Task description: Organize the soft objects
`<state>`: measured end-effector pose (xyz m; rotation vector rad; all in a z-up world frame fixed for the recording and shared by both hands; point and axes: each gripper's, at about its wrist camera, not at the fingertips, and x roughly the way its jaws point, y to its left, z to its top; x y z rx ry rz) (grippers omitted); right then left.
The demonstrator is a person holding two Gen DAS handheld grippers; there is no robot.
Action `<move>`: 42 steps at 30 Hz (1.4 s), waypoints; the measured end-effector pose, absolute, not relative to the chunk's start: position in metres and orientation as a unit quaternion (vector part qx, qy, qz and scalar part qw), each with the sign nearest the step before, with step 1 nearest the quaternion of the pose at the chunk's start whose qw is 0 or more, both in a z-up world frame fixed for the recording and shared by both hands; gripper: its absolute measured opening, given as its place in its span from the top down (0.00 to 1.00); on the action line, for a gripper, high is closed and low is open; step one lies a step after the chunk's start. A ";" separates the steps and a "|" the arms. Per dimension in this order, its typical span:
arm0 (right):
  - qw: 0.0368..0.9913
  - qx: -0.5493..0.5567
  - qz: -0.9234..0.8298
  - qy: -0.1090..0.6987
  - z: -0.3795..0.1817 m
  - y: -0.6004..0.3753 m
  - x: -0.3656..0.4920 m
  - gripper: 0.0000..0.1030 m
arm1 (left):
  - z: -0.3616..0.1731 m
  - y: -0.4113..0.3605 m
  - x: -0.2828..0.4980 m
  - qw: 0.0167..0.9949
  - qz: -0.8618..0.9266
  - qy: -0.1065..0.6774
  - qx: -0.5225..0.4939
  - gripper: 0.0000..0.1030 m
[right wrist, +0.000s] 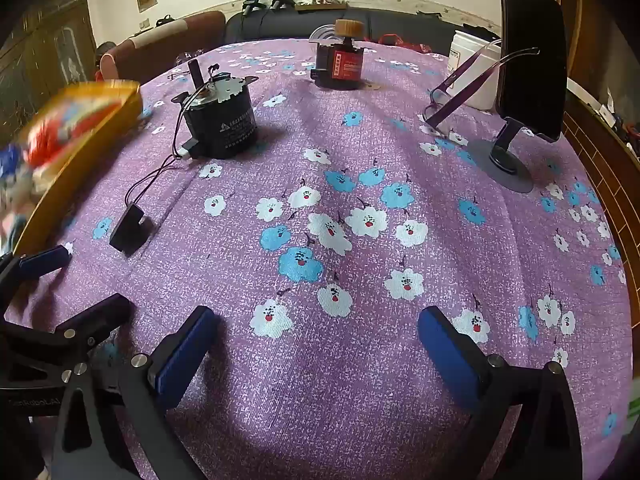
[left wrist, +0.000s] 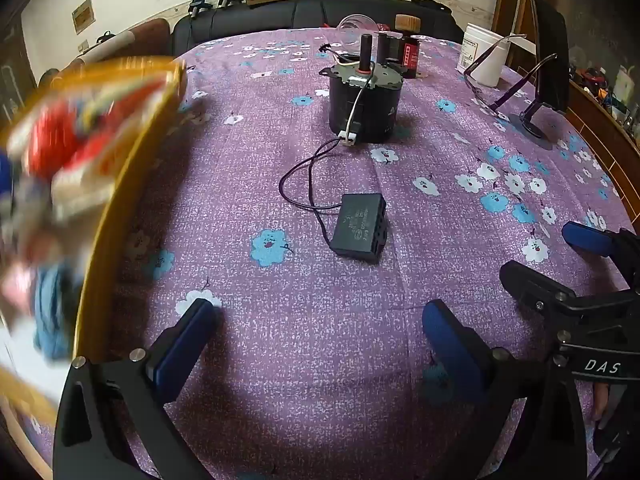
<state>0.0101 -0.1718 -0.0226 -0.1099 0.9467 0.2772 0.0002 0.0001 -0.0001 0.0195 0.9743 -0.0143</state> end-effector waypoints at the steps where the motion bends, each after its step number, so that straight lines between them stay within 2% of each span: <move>1: 0.880 -0.052 0.133 0.453 -0.023 -0.172 0.010 0.01 | 0.000 0.000 0.000 0.884 -0.006 0.467 0.010 0.00; 42: 0.880 -0.051 0.134 0.453 -0.022 -0.172 0.010 0.01 | 0.000 -0.002 0.001 0.884 -0.006 0.466 0.011 0.00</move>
